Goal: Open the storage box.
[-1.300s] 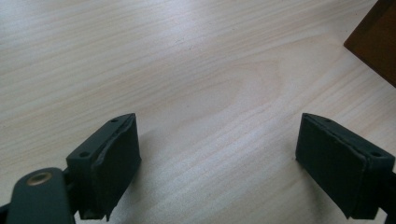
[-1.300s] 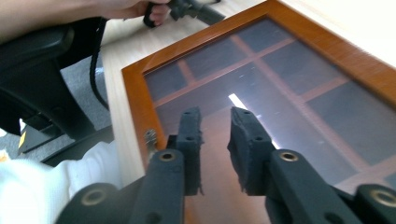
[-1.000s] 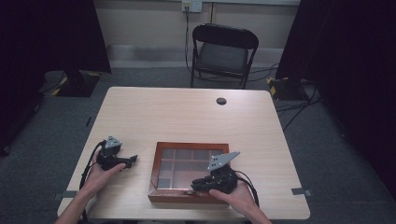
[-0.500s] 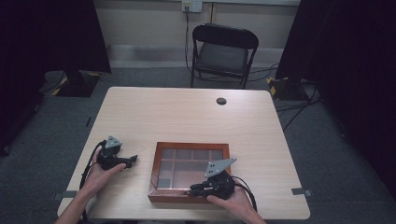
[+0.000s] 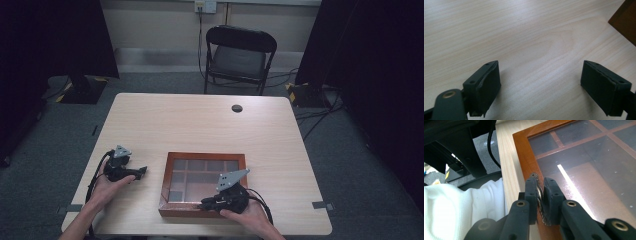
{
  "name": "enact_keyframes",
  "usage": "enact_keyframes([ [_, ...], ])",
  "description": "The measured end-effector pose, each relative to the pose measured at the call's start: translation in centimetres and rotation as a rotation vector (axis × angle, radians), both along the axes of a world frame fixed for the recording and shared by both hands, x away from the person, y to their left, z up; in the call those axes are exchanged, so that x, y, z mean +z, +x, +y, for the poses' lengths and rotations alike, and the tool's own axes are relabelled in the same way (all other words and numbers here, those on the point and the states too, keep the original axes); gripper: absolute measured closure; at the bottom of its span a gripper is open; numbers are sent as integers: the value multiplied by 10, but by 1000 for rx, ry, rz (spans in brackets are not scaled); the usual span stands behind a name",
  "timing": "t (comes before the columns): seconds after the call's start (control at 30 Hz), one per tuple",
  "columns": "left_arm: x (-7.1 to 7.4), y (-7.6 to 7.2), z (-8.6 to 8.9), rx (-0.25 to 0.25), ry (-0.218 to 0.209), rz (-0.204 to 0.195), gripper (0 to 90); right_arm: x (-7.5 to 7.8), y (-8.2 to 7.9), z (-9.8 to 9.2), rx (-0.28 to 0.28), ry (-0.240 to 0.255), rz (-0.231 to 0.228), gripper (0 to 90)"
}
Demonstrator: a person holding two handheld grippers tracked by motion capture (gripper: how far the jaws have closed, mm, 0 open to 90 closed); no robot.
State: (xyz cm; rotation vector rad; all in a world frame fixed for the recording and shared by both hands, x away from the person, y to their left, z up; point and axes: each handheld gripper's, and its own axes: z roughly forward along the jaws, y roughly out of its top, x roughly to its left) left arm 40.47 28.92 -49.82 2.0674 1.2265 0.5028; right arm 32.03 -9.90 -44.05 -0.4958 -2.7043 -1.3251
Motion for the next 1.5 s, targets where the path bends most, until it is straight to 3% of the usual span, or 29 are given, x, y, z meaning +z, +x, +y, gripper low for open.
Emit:
enact_keyframes([
  [0.13,1,0,0,-11,5,4,170,1,0,0,3,-5,-2,825],
  [0.3,4,-2,0,-47,-17,9,192,4,2,-1,8,21,12,826],
  [0.4,10,-6,-4,-69,-24,-29,190,9,4,-3,10,41,21,828],
  [0.43,15,-9,-9,-102,-24,-55,189,10,4,-3,10,42,23,828],
  [0.5,17,-10,-11,-116,-19,-67,188,11,5,-3,12,39,22,829],
  [0.63,22,-14,-20,-175,-59,-89,170,13,7,-2,22,37,36,830],
  [0.73,24,-15,-21,-193,-78,-86,169,15,8,-3,21,39,39,829],
  [0.9,28,-16,-22,-211,-148,-69,168,23,11,-3,26,38,50,829],
  [1.27,35,-24,-35,-287,-168,-88,173,36,19,-2,42,27,68,828],
  [1.5,37,-26,-36,-320,-211,-89,174,54,26,-3,50,42,66,828],
])
